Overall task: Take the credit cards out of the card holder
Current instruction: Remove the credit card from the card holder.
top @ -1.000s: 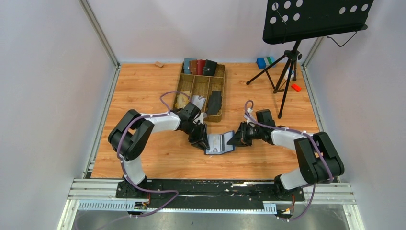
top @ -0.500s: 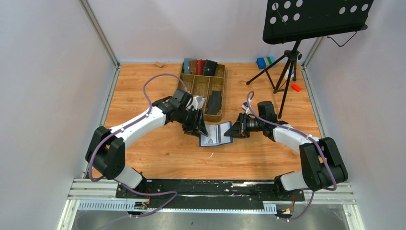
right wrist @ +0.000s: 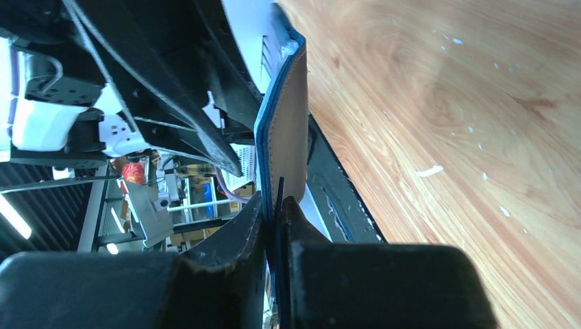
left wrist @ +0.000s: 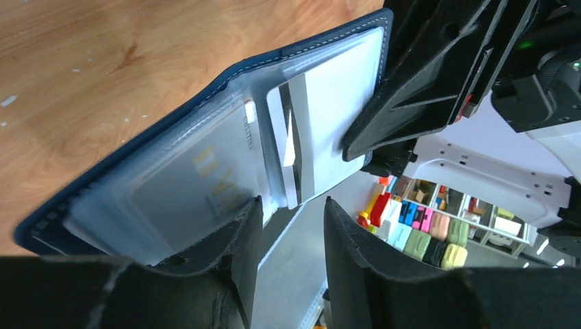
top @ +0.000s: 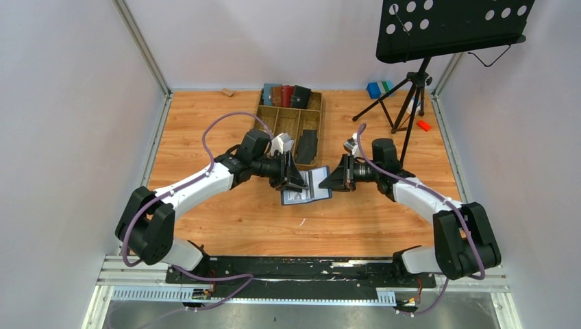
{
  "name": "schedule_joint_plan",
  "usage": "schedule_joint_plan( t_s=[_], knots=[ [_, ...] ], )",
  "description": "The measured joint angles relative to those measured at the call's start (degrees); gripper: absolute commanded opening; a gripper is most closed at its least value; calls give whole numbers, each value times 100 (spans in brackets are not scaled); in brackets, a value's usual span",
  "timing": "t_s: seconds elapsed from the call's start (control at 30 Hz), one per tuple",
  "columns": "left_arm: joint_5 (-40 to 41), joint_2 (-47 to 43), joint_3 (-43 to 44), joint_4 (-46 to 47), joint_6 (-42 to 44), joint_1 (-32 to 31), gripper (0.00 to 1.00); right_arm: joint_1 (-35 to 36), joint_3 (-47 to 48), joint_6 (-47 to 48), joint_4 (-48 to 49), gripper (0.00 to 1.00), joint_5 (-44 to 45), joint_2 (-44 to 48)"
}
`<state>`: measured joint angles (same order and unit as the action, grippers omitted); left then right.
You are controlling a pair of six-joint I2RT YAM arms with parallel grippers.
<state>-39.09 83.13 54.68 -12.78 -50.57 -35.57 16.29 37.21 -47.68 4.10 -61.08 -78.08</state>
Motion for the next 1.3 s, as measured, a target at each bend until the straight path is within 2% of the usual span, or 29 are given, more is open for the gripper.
schedule_joint_plan(
  t_s=[0.27,0.37,0.5,0.67,0.87,0.9,1.0,1.1,1.2,1.3],
  knots=[
    [-328,2,-72,870,-518,7,34,0,-7,-833,1123,0,-291,52],
    [-474,4,-223,1342,-833,22,25,0,-15,-1067,1403,0,-400,52],
    [-684,4,-573,2166,-1432,125,13,-28,-227,-1720,2260,0,-459,50],
    [-960,0,-881,3047,-2026,297,11,-42,-435,-2413,3121,3,-444,15],
    [-1113,-66,-903,3407,-2264,378,6,-42,-461,-2837,3670,5,-437,15],
    [-1141,-70,-903,3467,-2286,385,3,-42,-461,-2876,3718,7,-442,15],
    [-1196,-74,-920,3624,-2380,407,0,-44,-461,-2968,3832,26,-439,15],
    [-1198,-74,-922,3654,-2402,417,0,-37,-461,-3034,3923,31,-444,15],
    [-1196,-74,-925,3637,-2387,435,0,-35,-461,-3069,3985,29,-439,15],
    [-1200,-76,-925,3550,-2323,468,0,-35,-463,-3067,3995,14,-411,15]
  ],
)
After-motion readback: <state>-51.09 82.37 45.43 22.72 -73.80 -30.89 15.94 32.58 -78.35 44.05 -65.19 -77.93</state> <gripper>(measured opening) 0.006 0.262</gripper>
